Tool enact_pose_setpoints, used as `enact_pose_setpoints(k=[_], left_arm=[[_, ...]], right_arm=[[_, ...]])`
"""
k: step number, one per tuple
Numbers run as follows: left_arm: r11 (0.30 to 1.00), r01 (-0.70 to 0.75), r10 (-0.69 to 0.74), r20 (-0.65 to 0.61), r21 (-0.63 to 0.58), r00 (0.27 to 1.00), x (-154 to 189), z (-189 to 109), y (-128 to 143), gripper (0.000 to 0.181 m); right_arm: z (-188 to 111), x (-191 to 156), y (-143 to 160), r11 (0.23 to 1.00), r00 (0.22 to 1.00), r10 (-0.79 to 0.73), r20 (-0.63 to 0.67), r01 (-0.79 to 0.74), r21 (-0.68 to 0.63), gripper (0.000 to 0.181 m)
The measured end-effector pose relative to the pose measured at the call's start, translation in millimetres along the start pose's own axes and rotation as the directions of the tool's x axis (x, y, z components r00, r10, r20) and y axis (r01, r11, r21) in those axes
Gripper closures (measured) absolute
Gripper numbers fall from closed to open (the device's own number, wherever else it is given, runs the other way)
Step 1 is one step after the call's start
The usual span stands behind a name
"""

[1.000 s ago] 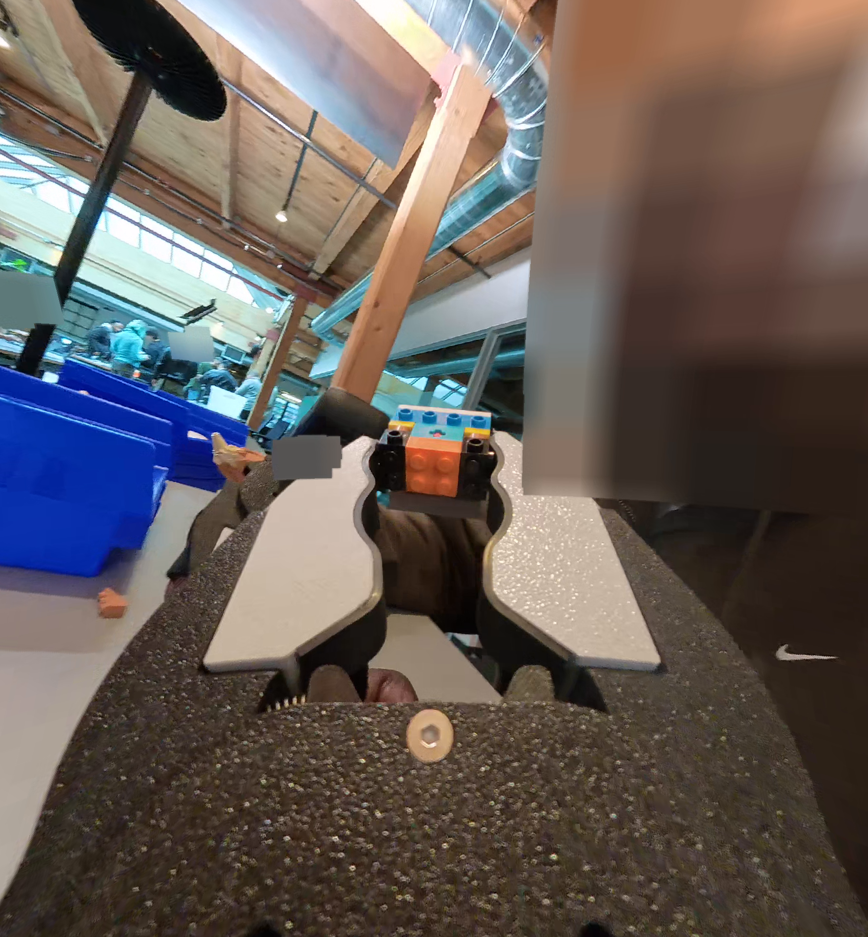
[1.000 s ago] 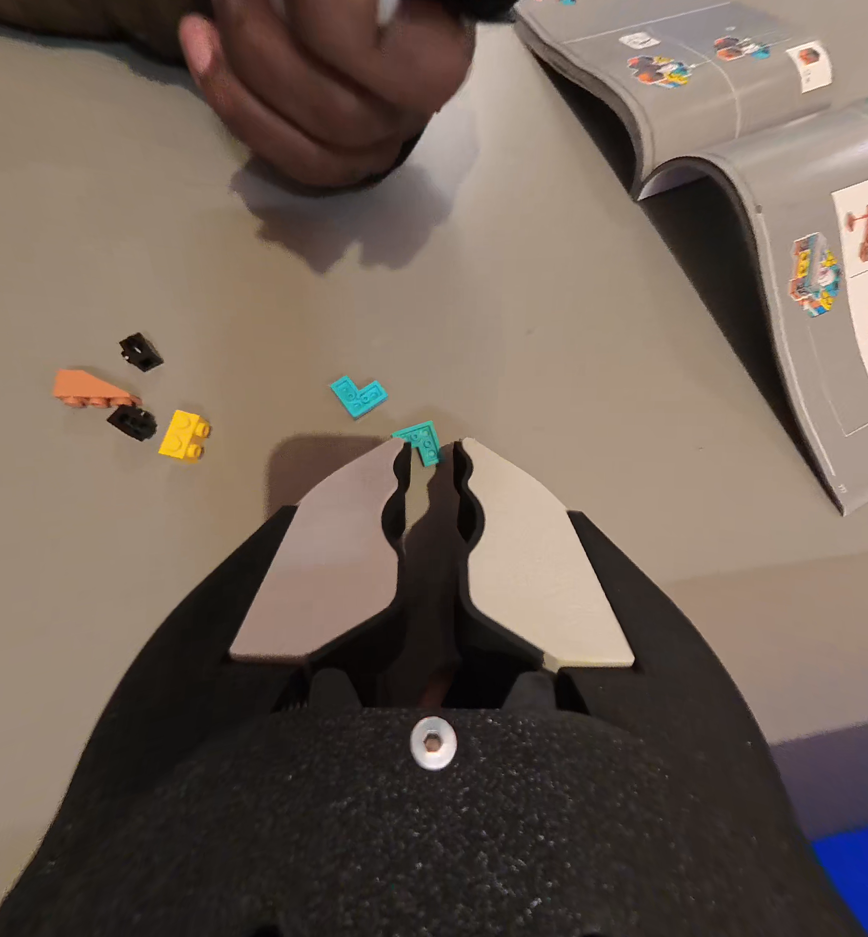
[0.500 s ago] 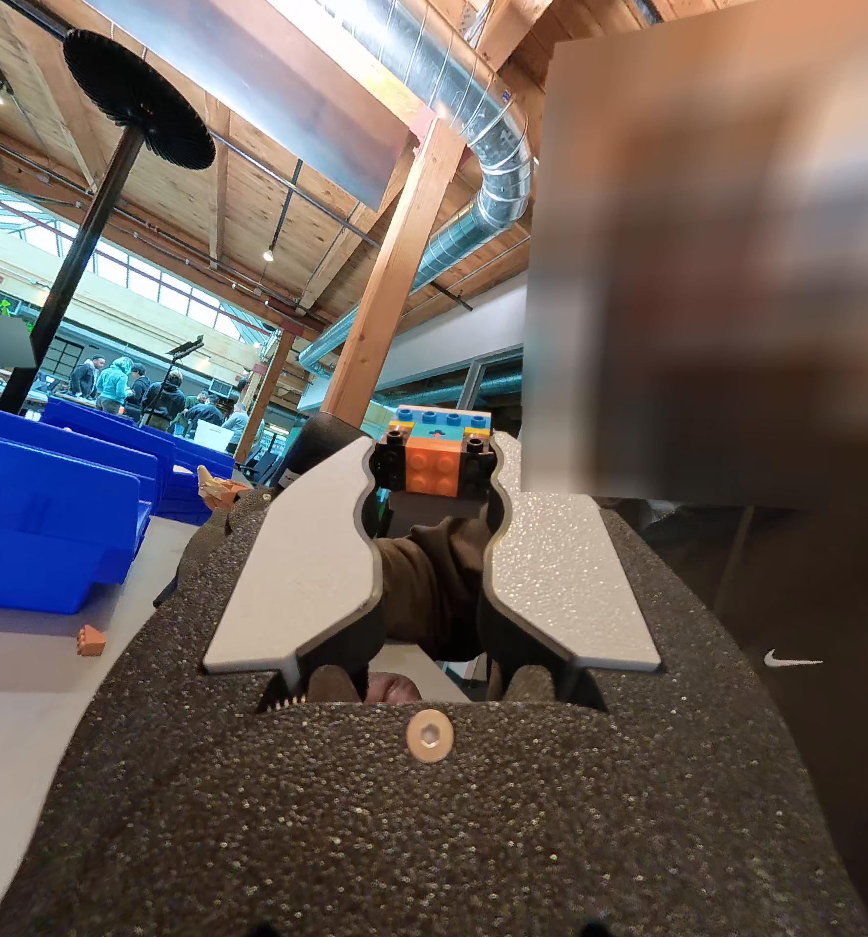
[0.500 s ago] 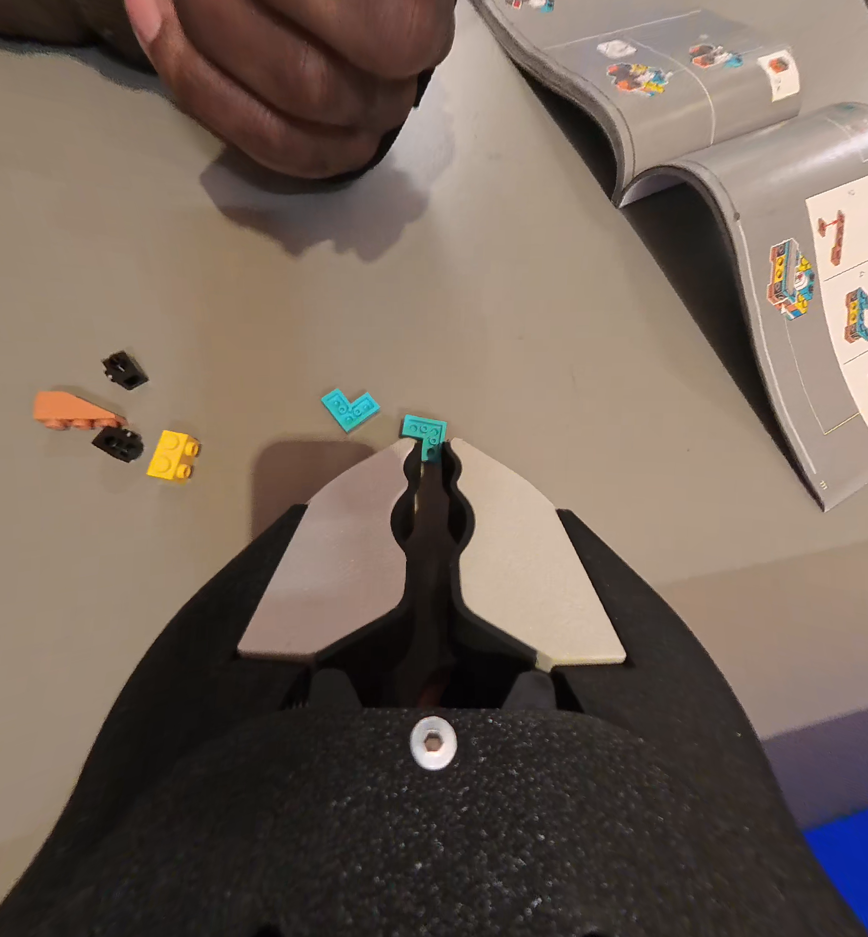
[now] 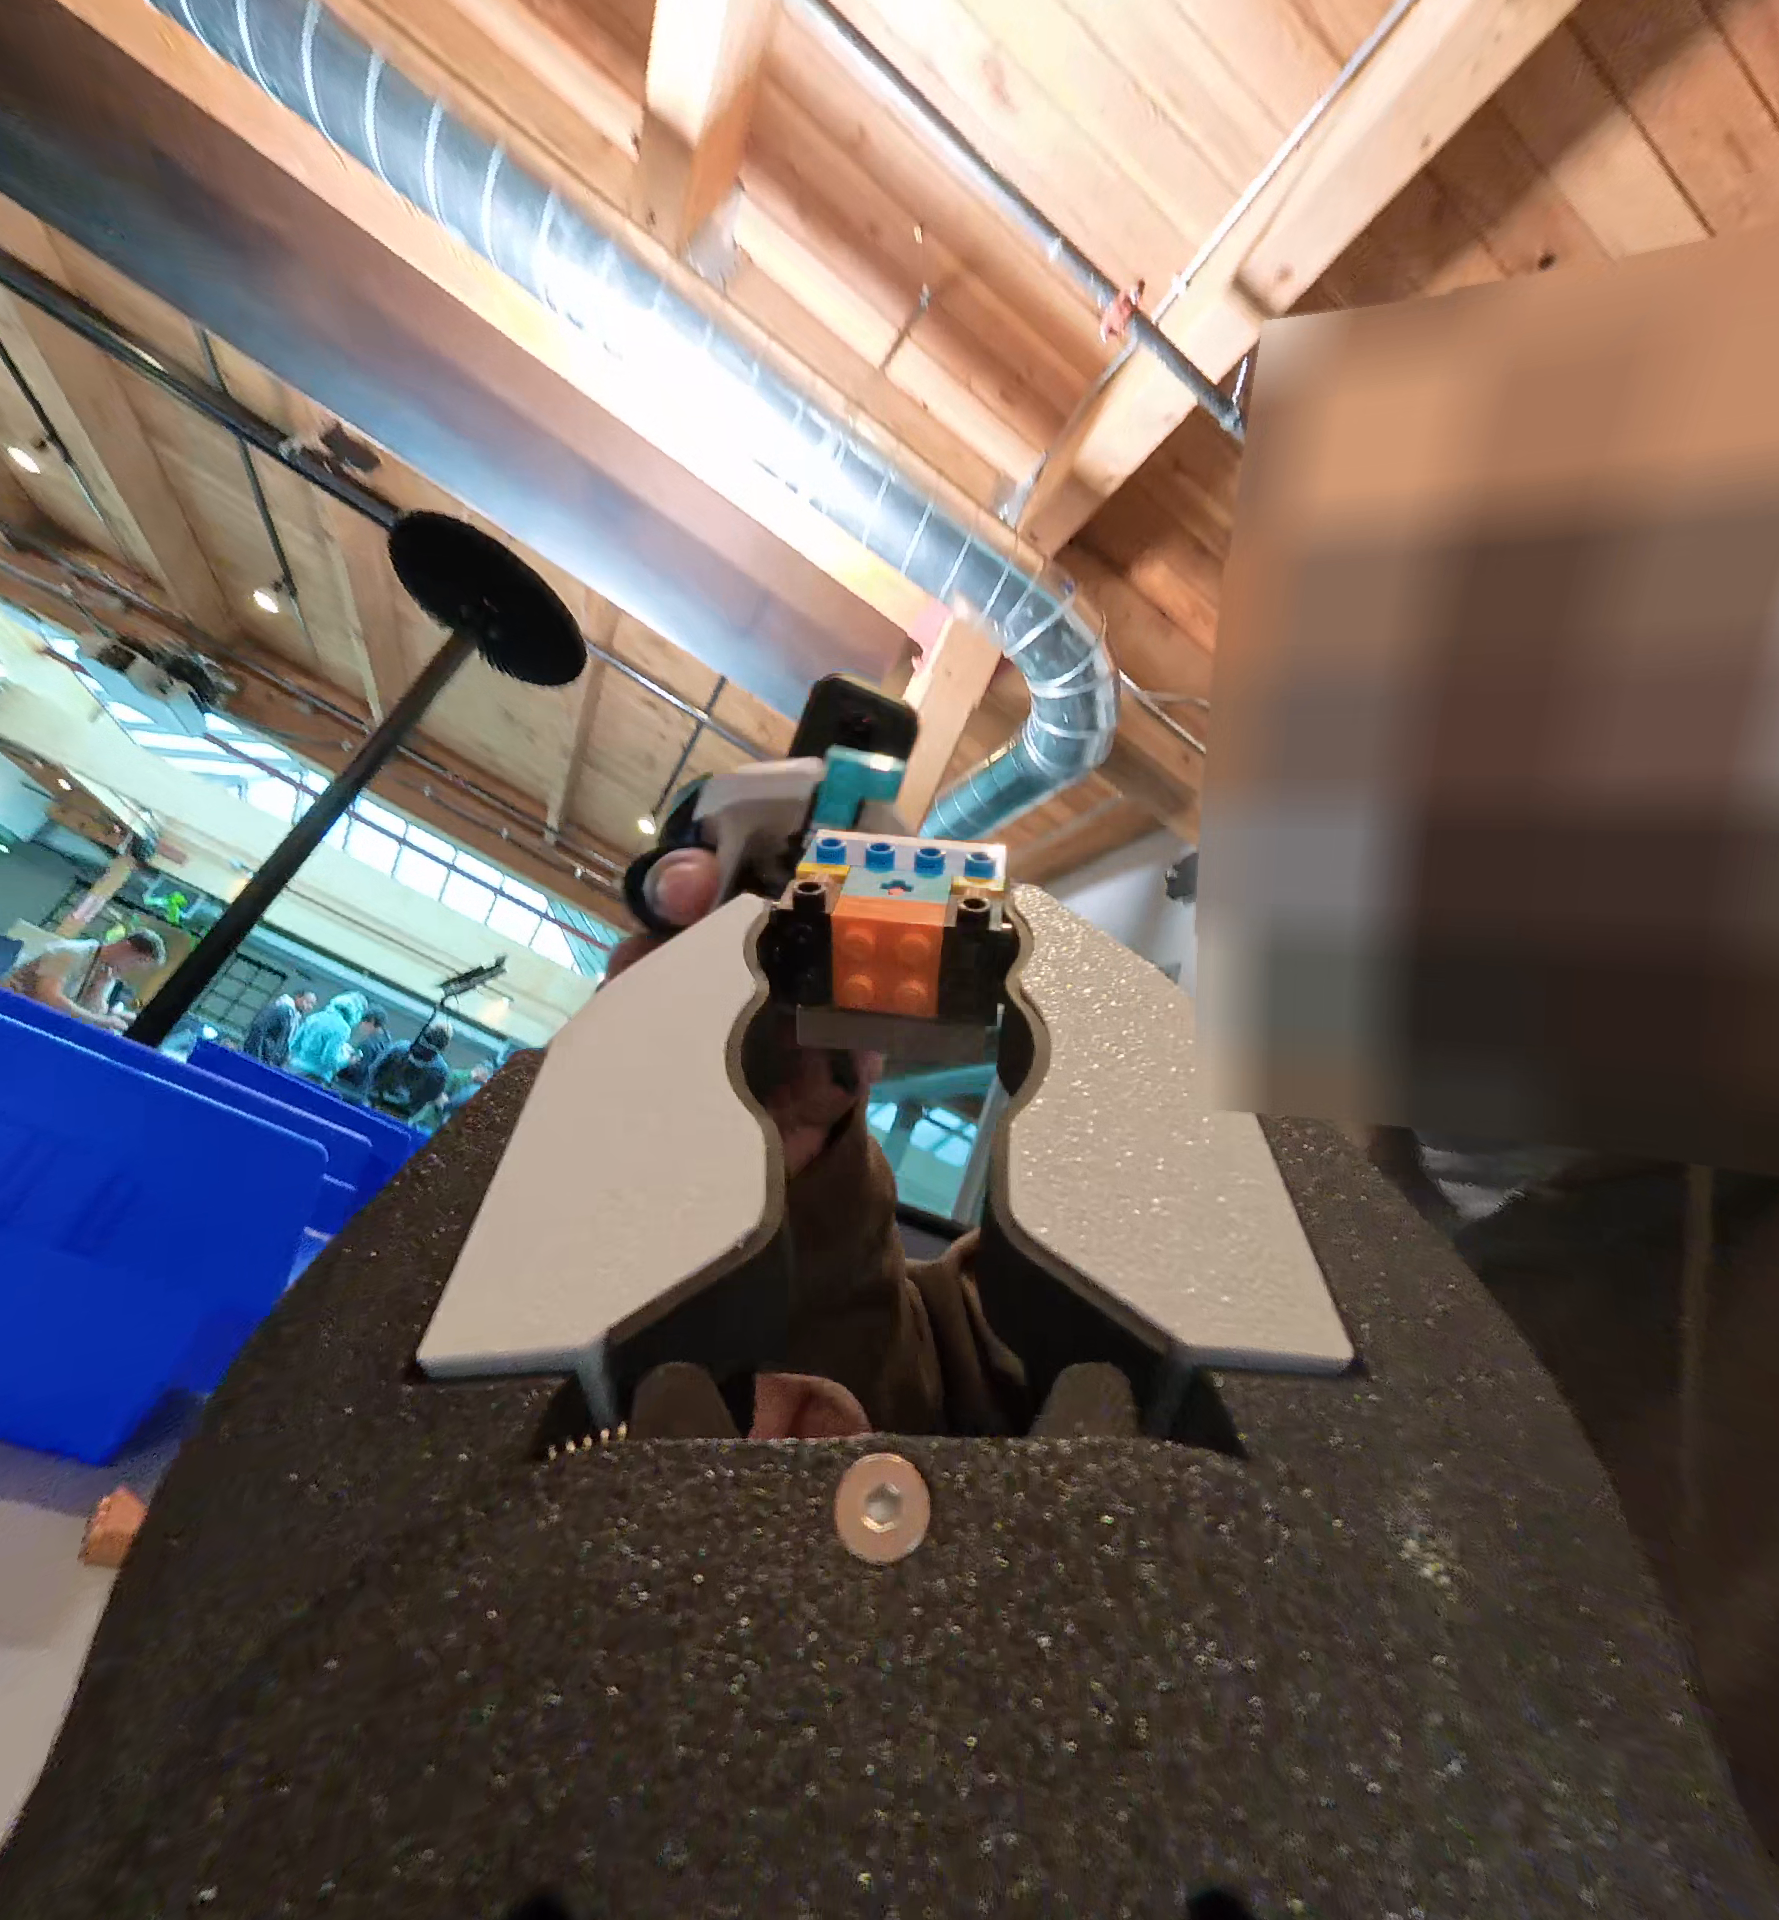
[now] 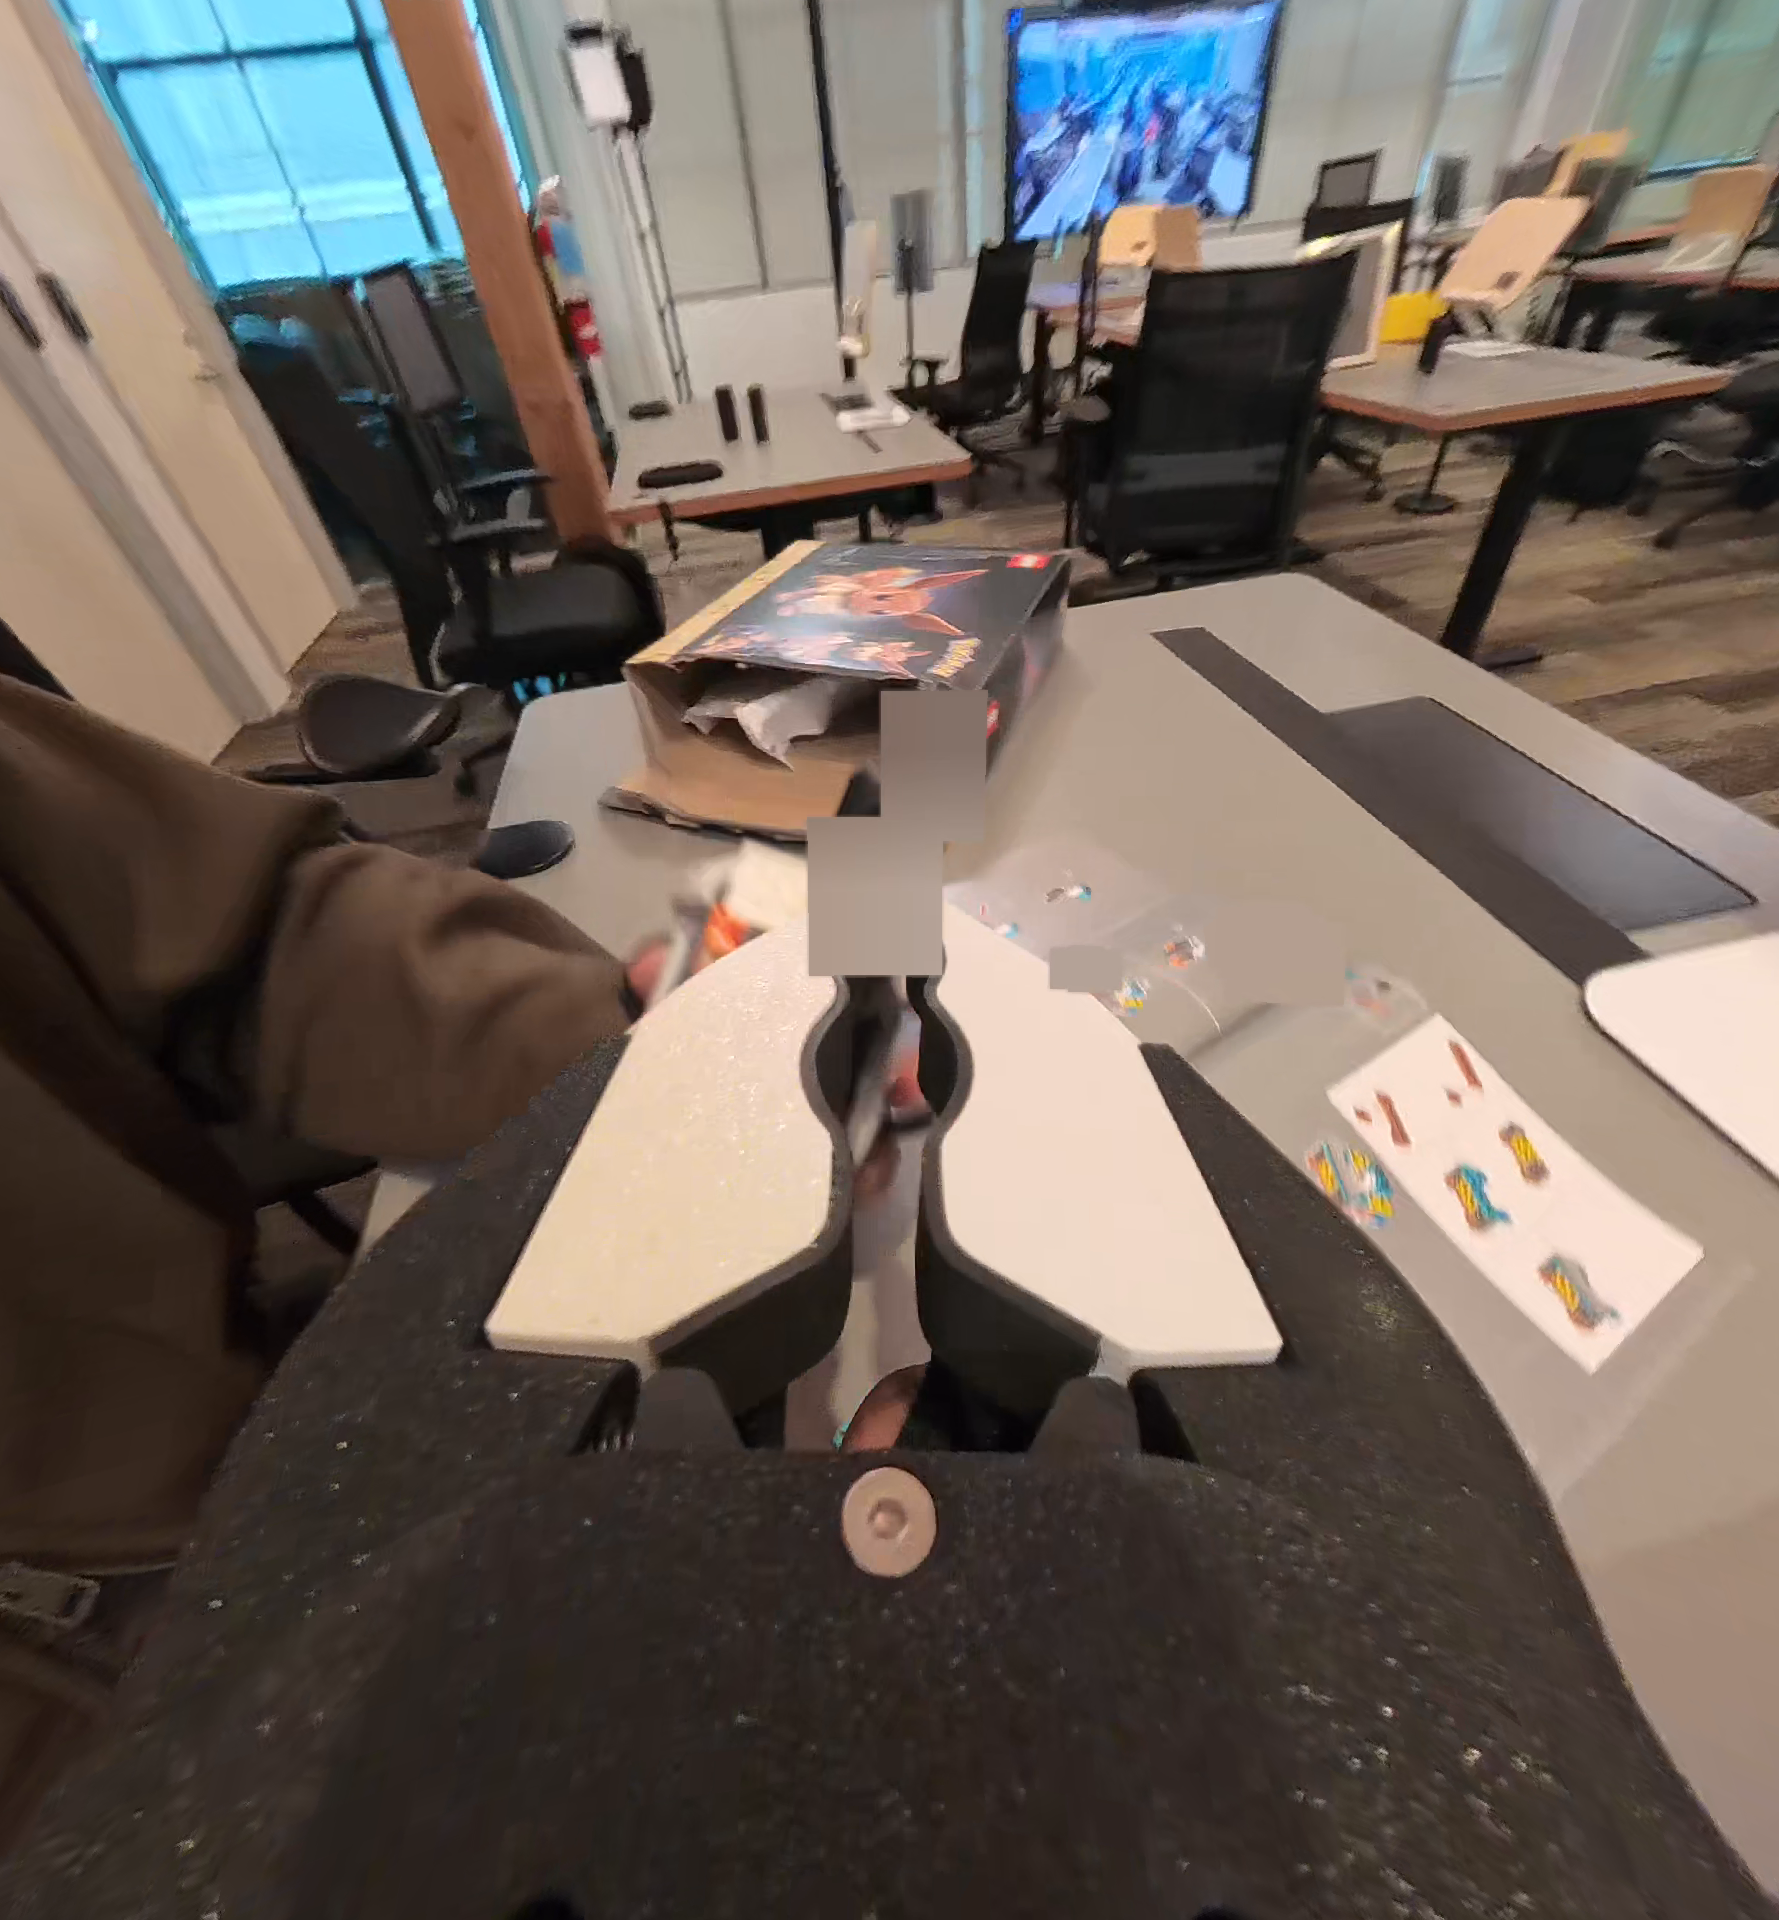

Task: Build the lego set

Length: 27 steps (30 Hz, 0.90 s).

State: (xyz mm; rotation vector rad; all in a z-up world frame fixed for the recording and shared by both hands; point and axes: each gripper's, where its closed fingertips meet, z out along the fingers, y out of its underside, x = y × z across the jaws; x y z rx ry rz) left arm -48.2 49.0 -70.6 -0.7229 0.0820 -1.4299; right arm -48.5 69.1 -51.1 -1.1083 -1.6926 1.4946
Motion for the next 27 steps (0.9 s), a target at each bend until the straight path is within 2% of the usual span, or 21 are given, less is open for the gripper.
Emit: enact_pose_setpoints(k=[2, 4, 8, 27], left_arm=[[1.000, 0.002, -0.002, 0.003, 0.031, 1.000, -2, 0, -2, 0.141], [0.999, 0.001, -0.002, 0.011, 0.053, 1.000, -3, -2, -6, 0.141], [0.996, 0.009, -0.010, 0.011, 0.086, 1.000, -3, -5, -11, 0.141], [0.995, 0.065, -0.062, -0.031, 0.082, 0.998, 1, -3, -11, 0.141]], right_arm=[[9, -3, -6, 0.999, 1.000, -0.026, 0.005, 0.026, -0.040, 0.174], [19, -3, 4, 0.992, 1.000, -0.030, 0.000, 0.030, -0.126, 0.174], [32, 3, 13, 0.986, 0.999, -0.015, -0.038, 0.009, -0.167, 0.174], [33, -1, 14, 0.983, 1.000, -0.006, -0.003, 0.005, -0.184, 0.174]])
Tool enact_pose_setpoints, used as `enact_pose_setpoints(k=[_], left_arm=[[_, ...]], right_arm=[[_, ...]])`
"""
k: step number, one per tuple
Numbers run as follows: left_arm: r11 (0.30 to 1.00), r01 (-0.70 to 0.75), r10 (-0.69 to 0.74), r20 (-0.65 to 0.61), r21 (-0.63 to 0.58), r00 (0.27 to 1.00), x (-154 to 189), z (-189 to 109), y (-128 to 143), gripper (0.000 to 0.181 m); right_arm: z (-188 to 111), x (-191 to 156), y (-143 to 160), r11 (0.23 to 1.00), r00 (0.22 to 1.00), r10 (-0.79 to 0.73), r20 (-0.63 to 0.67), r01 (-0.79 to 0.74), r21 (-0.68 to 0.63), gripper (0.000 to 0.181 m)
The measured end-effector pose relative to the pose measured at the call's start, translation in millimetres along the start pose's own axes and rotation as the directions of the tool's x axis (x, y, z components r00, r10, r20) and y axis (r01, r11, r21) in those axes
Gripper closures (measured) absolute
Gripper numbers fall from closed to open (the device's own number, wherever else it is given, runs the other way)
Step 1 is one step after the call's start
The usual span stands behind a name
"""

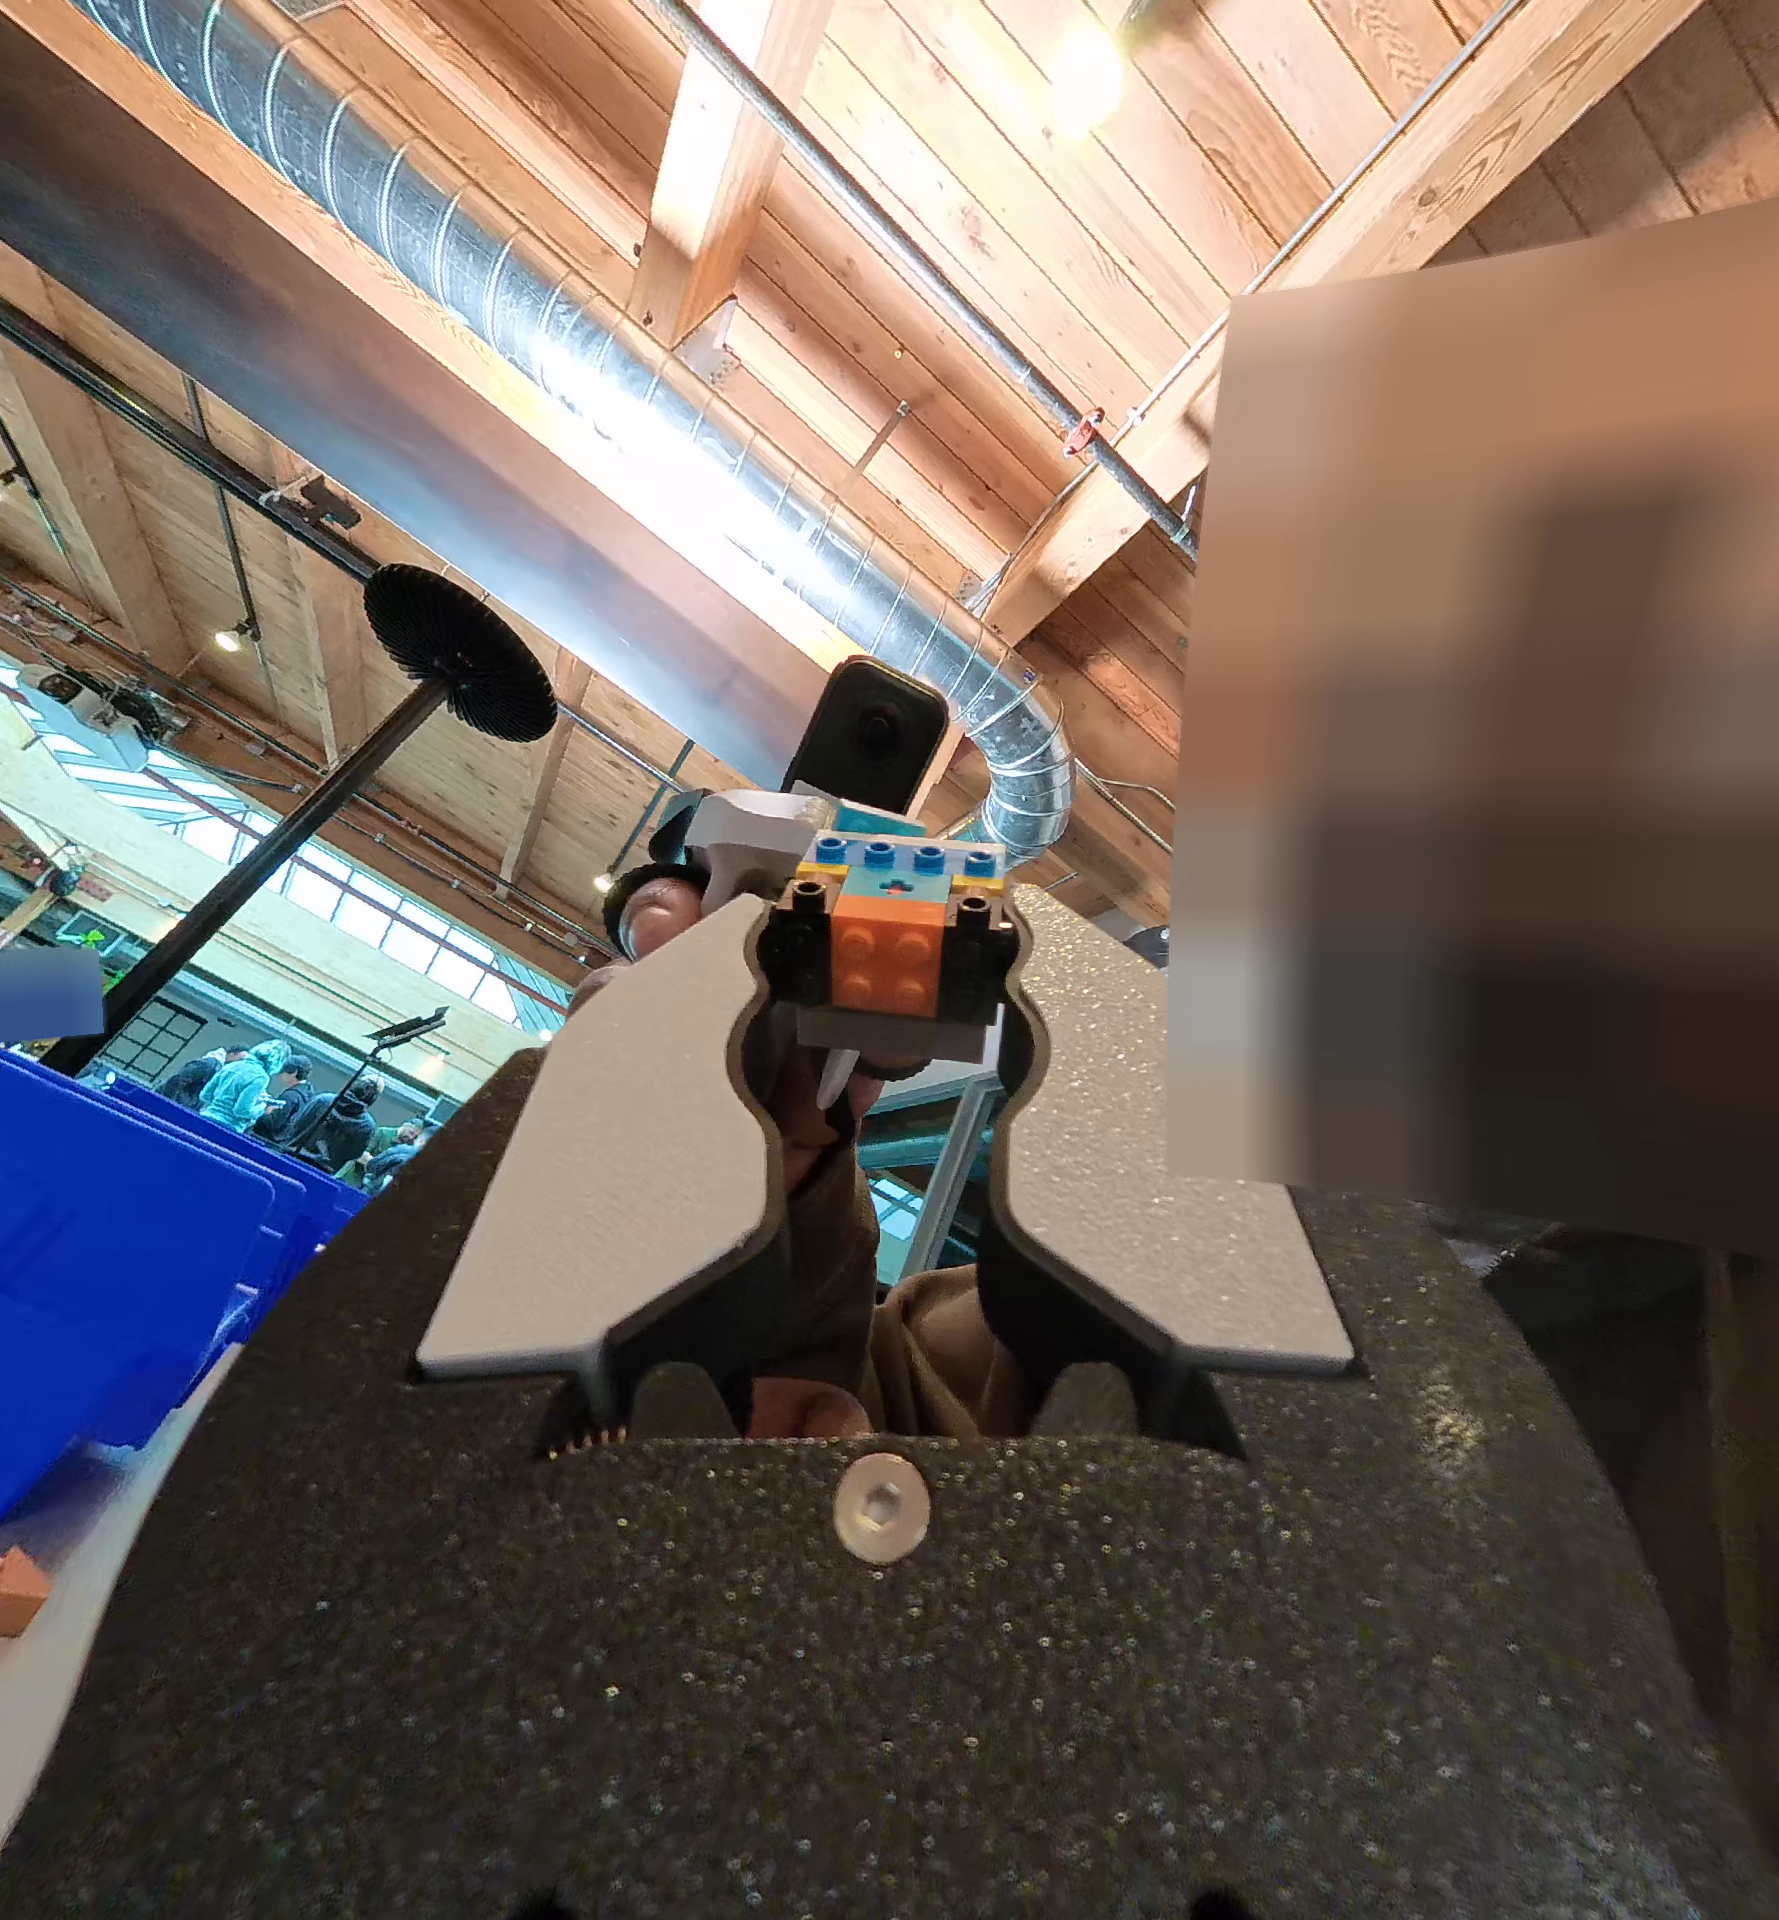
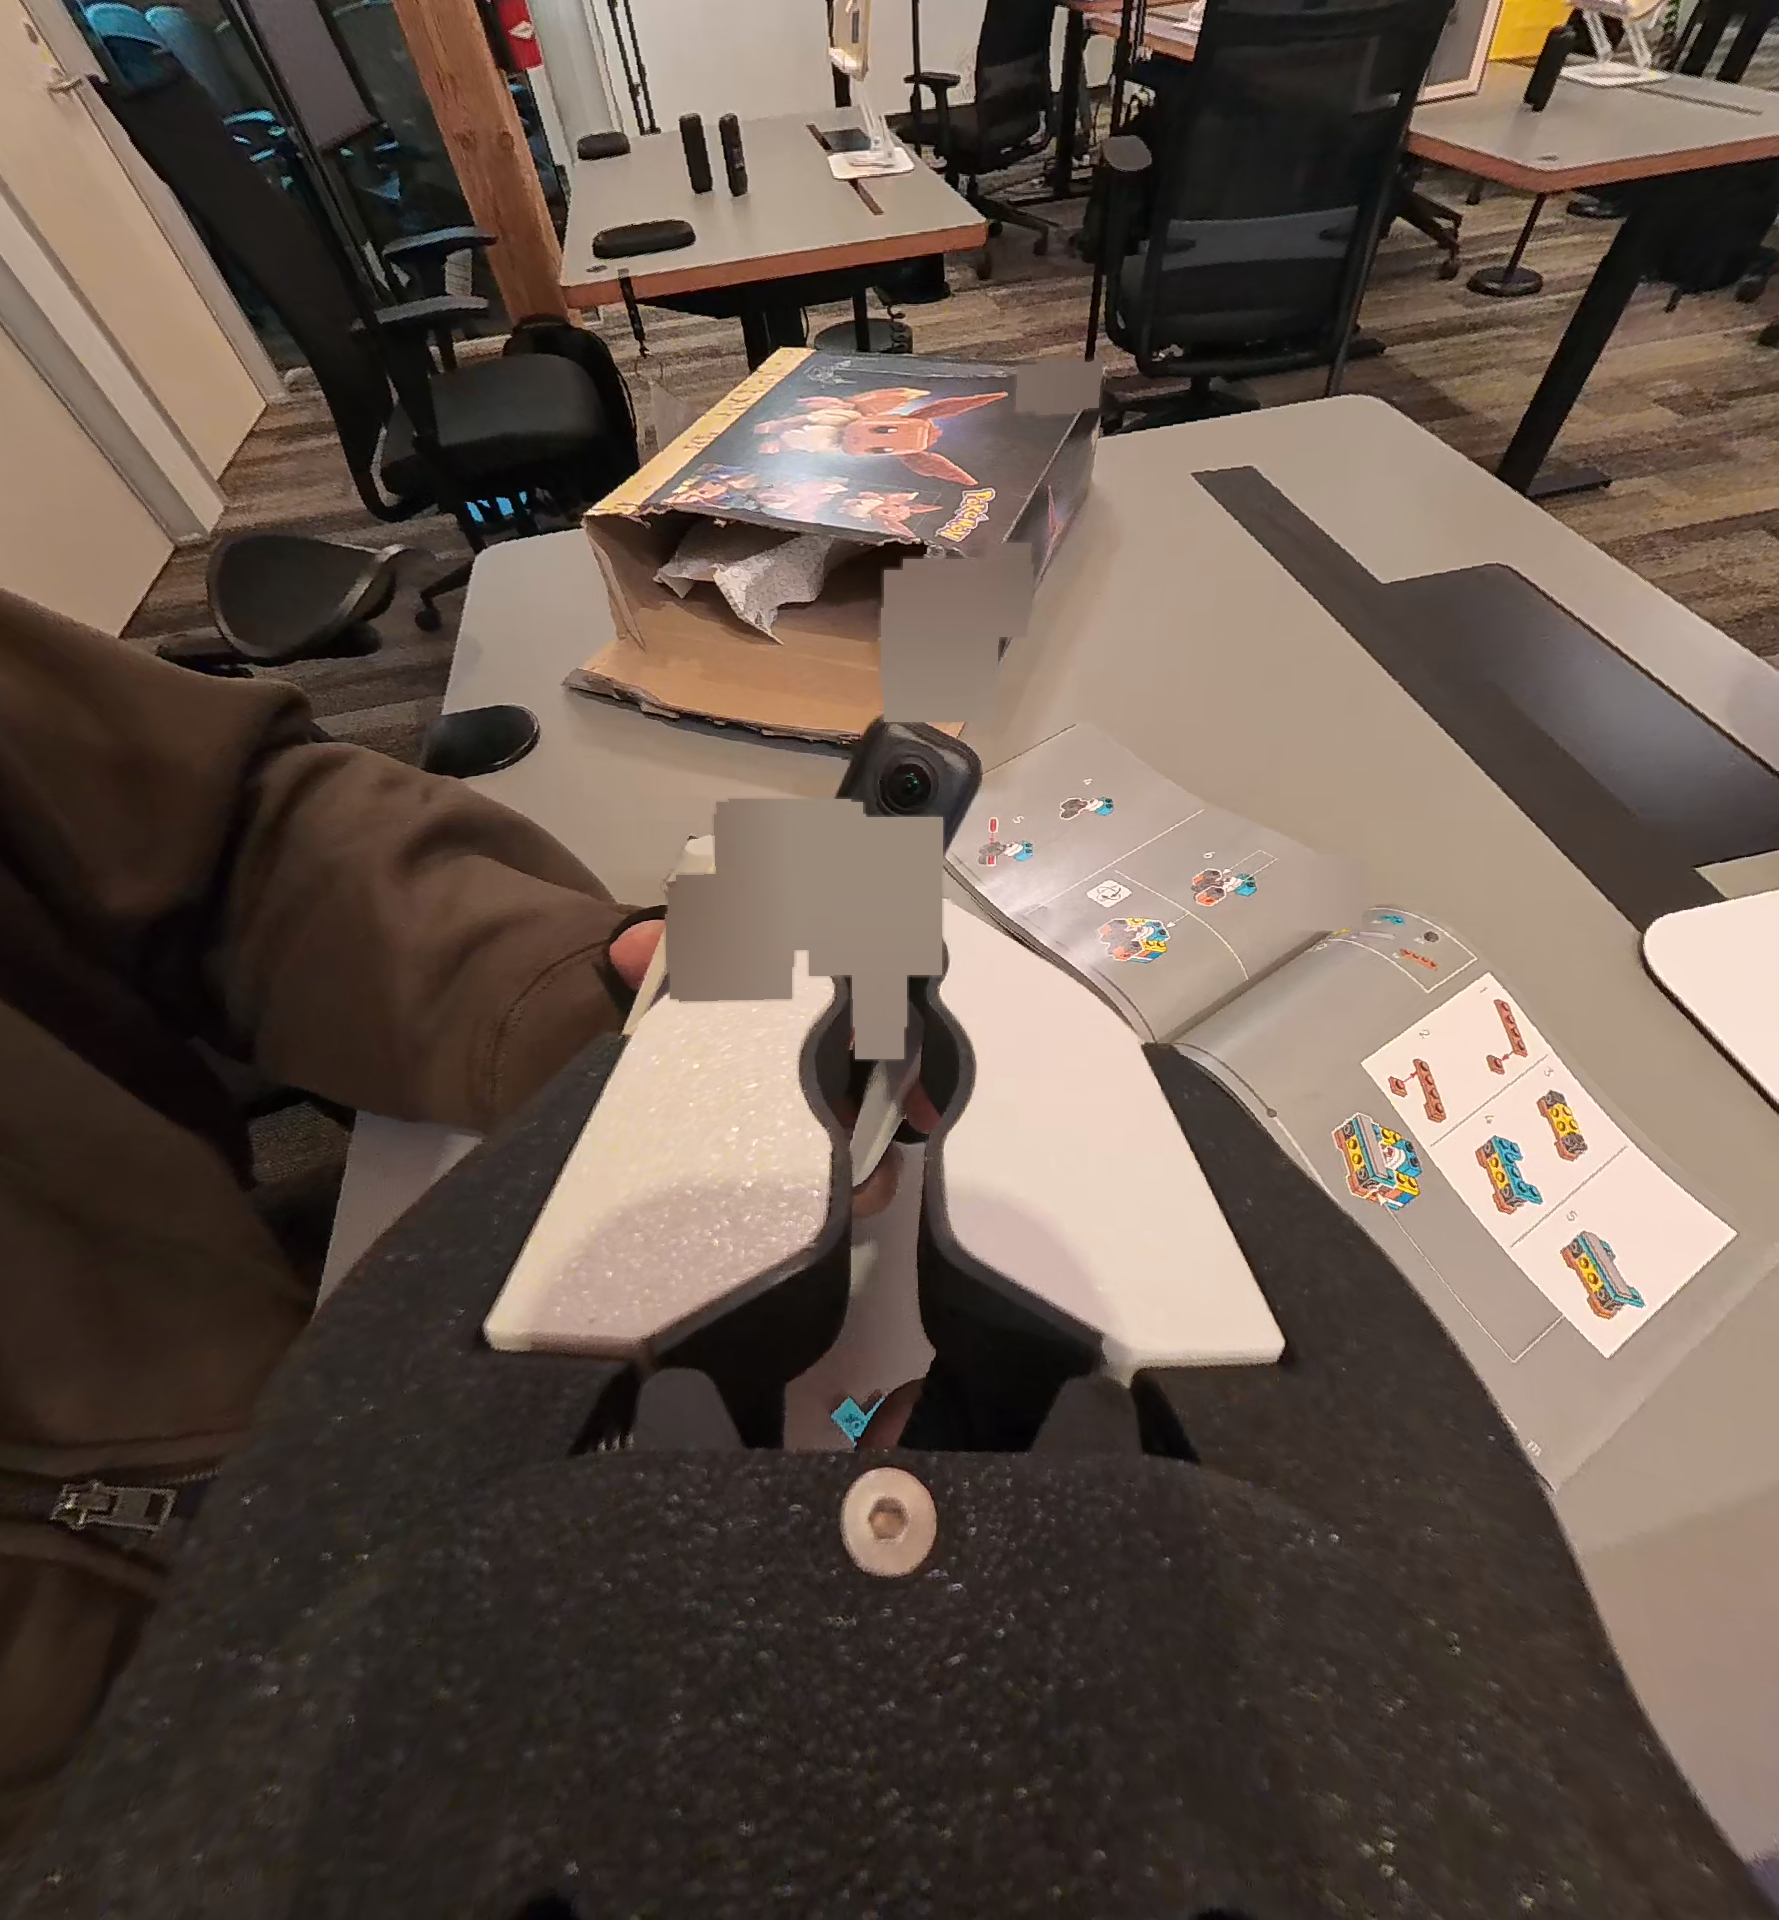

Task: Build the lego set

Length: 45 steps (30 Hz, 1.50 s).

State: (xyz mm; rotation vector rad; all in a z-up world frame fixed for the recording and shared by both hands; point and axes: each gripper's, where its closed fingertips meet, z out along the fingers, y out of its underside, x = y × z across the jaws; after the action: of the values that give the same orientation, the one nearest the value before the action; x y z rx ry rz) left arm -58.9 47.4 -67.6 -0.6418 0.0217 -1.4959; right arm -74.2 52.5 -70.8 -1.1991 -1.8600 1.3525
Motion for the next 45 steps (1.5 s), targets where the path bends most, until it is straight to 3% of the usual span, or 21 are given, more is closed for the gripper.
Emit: enact_pose_setpoints(k=[23, 28, 33, 45], left_arm=[[0.983, 0.177, -0.168, -0.151, 0.053, 0.974, 18, 1, -4, 0.142], [0.965, 0.256, -0.241, -0.210, 0.048, 0.948, 25, 1, -2, 0.141], [0.954, 0.299, -0.293, -0.243, -0.012, 0.925, 31, 5, 10, 0.141], [0.956, 0.286, -0.292, -0.222, -0.058, 0.930, 31, 6, 17, 0.142]], right_arm=[[-1, -19, -9, 1.000, 0.998, 0.001, 0.063, -0.003, 0.029, 0.156], [-9, -15, -20, 0.982, 0.977, 0.133, 0.167, -0.153, 0.108, 0.154], [-6, -19, -18, 0.948, 0.916, 0.261, 0.306, -0.302, 0.095, 0.153], [-4, -21, -7, 0.971, 0.935, 0.204, 0.291, -0.230, 0.060, 0.157]])
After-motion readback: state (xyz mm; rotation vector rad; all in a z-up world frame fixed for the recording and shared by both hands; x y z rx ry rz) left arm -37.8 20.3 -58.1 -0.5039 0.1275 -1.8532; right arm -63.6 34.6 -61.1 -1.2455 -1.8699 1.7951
